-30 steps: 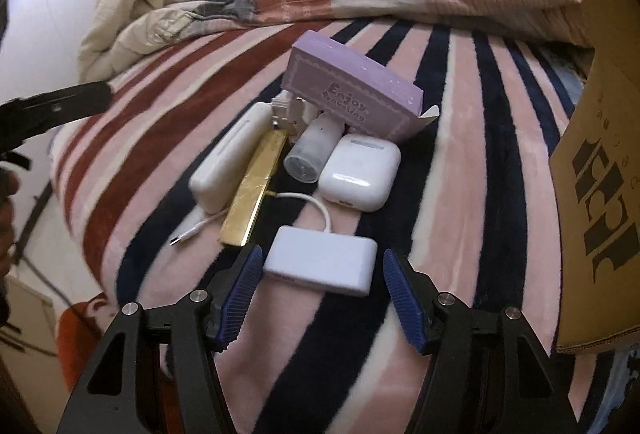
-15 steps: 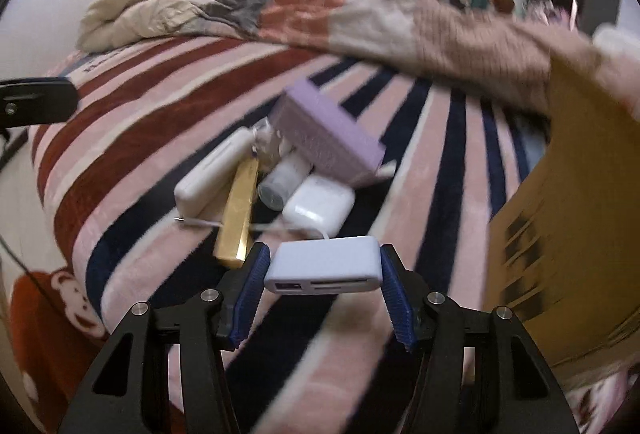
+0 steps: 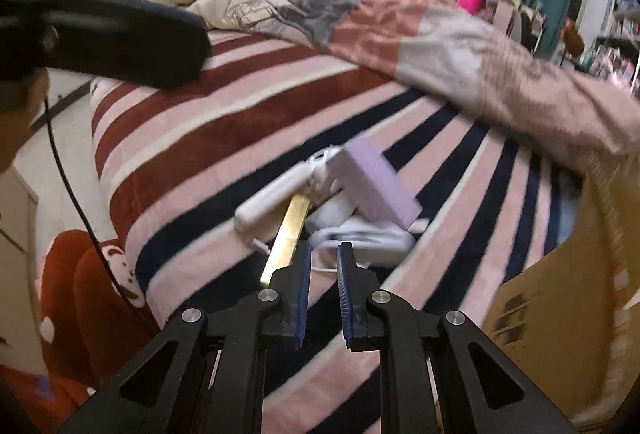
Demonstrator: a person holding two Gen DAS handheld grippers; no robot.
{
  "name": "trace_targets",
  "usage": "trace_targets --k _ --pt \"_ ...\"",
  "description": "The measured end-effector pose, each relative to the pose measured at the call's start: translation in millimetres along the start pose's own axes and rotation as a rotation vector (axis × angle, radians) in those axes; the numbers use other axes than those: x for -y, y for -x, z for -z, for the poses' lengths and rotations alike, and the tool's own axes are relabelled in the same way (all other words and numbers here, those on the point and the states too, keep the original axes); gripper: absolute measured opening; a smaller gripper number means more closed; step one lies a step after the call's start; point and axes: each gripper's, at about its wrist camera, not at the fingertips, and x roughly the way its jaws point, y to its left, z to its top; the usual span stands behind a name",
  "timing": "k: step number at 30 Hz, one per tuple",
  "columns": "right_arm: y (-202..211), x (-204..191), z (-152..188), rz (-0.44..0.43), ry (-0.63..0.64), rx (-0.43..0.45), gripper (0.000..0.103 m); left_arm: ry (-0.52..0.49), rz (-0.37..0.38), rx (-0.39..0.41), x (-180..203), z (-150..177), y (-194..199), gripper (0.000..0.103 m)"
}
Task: Organize rigid objects
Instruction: 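Grasp the white USB hub with the right gripper and lift it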
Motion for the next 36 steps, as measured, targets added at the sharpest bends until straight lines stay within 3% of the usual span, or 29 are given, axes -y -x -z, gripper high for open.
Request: trace_targets --k 5,10,14,17,20,25,27,32,36 --pt "-22.3 13.3 10.7 0.022 -0.075 -0.039 0.009 0.017 -0.046 -0.019 -7.6 7.1 -4.9 0.102" --pt "-13.0 25.0 23.0 0.063 -0.136 -0.021 0.044 0.034 -0.052 -0.018 -14.3 9.5 -5.9 0.102" --pt "-7.2 22.2 32.5 0.100 -0.149 -0.020 0.050 0.027 -0.052 -0.015 -14.4 9.3 -8.2 0.102" --pt "-12.0 22.6 44.0 0.133 -0.181 -0.029 0.065 0.026 -0.047 -0.016 -14.9 12.3 -9.1 0.102" --pt "-20.0 22.9 54.7 0.218 -0.194 -0.031 0.065 0.028 -0.053 -0.021 -16.9 15.0 -10.5 0.102" --pt "-32.4 21.9 65.1 0.286 -0.166 0.000 0.066 0.043 -0.048 -0.021 -21.4 19.1 -10.3 0.102" --pt "-36.6 24.2 67.3 0.259 -0.188 -0.018 0.065 0.046 -0.050 -0.020 -22.3 20.5 -9.8 0.102" --pt "-21.8 17.1 73.6 0.026 -0.261 -0.013 0.066 0.058 -0.047 -0.022 -25.0 22.6 -10.1 0.102" --pt "-23.7 19.7 73.4 0.104 -0.254 -0.011 0.066 0.054 -0.051 -0.025 -24.0 23.5 -9.4 0.102"
